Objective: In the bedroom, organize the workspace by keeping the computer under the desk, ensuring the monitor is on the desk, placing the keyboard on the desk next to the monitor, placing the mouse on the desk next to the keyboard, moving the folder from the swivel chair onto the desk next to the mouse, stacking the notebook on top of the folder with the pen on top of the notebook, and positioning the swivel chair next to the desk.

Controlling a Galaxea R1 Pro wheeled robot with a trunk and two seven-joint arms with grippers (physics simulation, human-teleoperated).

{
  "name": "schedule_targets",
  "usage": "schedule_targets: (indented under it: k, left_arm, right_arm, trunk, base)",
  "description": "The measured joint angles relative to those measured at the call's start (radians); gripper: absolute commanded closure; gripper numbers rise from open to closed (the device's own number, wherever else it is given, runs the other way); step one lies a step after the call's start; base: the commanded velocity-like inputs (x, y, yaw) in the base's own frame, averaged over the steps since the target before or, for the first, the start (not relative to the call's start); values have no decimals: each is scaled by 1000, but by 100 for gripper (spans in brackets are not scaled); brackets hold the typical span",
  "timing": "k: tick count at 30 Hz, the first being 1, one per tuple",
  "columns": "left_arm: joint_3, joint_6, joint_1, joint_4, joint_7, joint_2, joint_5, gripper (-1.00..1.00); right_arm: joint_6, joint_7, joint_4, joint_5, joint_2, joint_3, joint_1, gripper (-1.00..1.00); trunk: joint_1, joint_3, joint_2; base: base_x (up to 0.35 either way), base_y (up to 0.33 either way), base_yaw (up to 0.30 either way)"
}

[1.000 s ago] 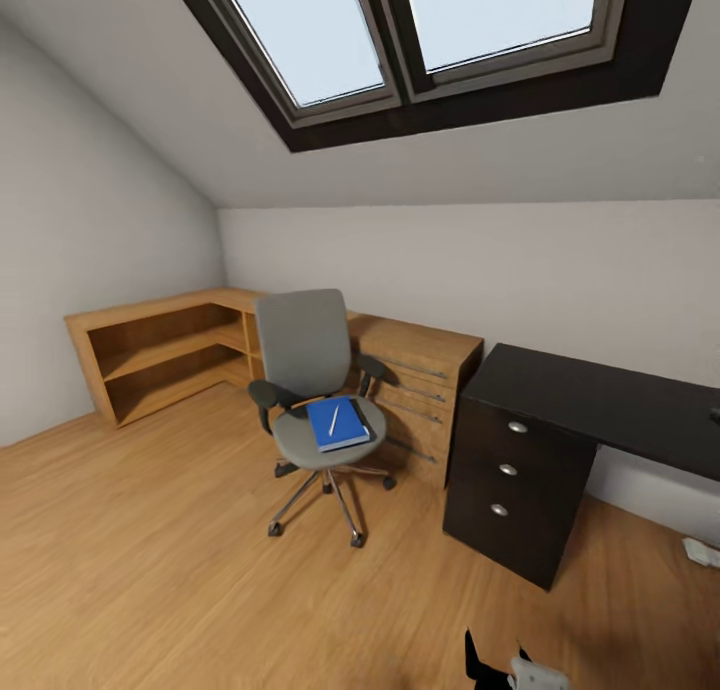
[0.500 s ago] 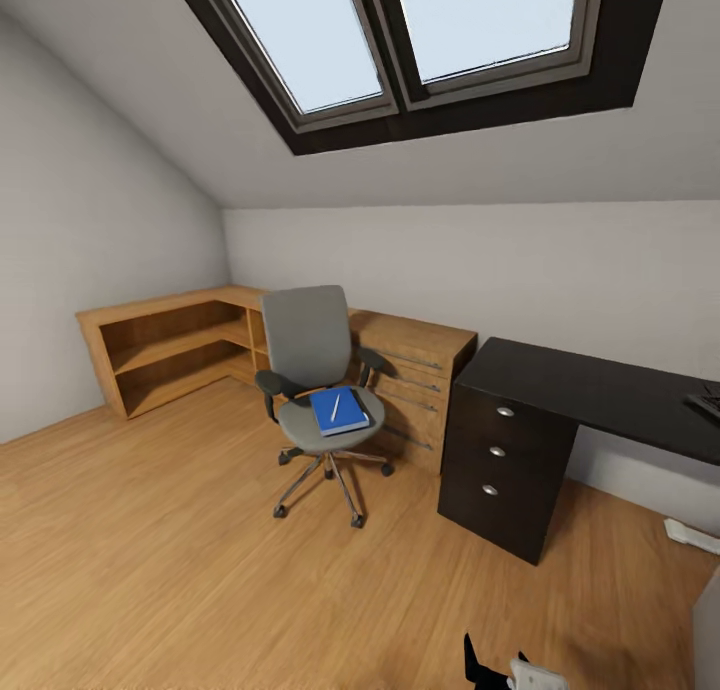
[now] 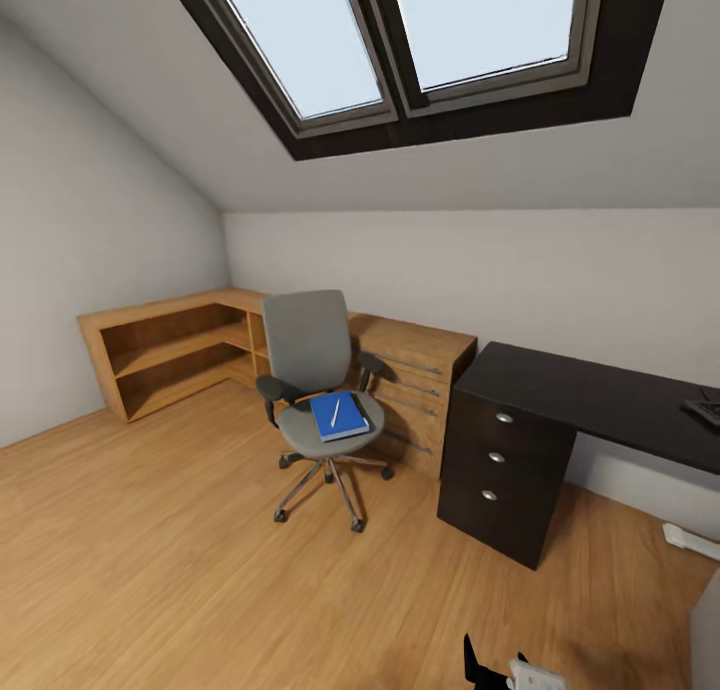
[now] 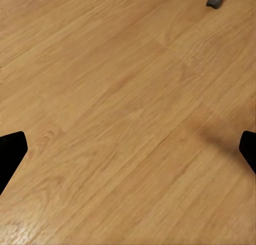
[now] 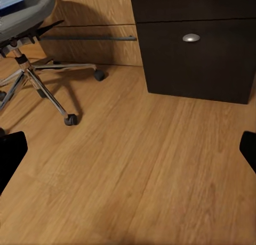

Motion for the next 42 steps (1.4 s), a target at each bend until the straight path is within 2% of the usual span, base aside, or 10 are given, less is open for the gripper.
schedule_targets:
  k: [26,42]
  left_arm:
    - [0,2,0,0,0,0,0,-100]
    - [0,2,0,0,0,0,0,-100]
  right_arm:
    - [-1,2,-1,1,-3,0,0,-100]
    - [-2,2,-1,2,-3,0,0,-100]
  trunk:
    - [-100,81,182]
    - [-161,134,294]
  base:
    - [0,0,-65]
    - [0,0,-229]
